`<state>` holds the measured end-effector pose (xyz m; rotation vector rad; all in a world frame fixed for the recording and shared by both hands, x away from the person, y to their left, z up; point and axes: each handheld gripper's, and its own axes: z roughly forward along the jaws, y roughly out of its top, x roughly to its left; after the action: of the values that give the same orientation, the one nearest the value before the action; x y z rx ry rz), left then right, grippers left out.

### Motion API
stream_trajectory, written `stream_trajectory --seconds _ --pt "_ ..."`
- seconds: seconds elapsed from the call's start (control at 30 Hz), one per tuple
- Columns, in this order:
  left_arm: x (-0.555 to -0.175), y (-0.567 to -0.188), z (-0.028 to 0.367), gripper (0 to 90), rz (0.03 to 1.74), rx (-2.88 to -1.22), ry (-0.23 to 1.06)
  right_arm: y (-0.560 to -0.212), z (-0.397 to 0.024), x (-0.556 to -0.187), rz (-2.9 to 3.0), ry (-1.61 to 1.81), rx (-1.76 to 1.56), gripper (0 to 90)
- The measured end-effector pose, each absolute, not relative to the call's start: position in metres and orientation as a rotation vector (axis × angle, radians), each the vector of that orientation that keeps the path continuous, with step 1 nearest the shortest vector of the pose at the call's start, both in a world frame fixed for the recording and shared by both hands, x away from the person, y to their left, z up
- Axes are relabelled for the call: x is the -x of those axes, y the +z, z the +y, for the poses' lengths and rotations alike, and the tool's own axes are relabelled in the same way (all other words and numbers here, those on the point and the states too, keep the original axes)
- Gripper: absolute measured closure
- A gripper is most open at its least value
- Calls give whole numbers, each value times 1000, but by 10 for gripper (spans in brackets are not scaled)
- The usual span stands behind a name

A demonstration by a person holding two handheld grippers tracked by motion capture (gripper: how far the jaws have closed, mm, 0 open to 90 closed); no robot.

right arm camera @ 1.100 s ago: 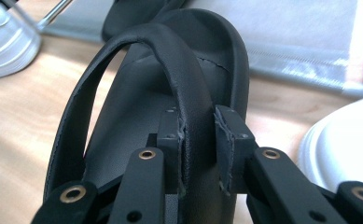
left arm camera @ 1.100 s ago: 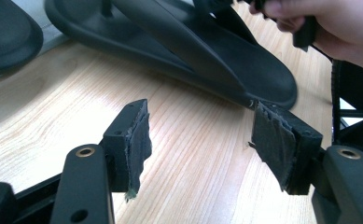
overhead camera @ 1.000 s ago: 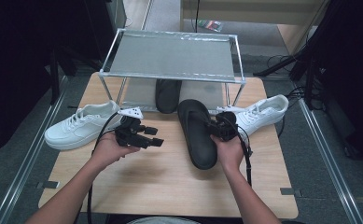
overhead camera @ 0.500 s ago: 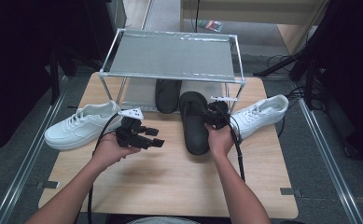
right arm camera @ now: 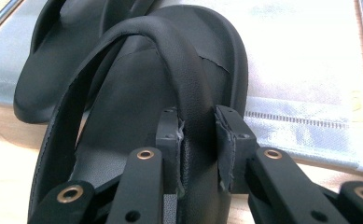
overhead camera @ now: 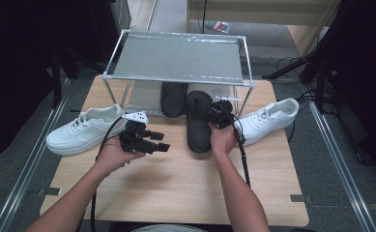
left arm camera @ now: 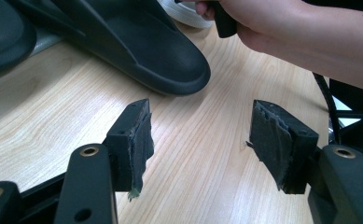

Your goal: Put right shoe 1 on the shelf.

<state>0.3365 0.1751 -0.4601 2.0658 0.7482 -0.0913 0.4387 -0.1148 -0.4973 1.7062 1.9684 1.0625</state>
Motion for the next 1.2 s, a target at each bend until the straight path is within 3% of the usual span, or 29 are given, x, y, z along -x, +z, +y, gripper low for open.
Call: stream_trajectory --seconds 0.17,0.5,0.97,1.2 --pt "-337 -461 175 395 748 -2069 -97 -498 -116 -438 1996 1067 -1664 672" --pt "-337 -460 176 396 751 -2061 -90 -487 -120 -429 2017 1105 -1579 654" --pt "-346 -462 175 390 766 -2094 -115 -477 -125 -385 2158 1271 -1438 637" --pt "-360 -445 169 389 727 -2124 -55 -478 -132 -362 2229 1327 -1292 560"
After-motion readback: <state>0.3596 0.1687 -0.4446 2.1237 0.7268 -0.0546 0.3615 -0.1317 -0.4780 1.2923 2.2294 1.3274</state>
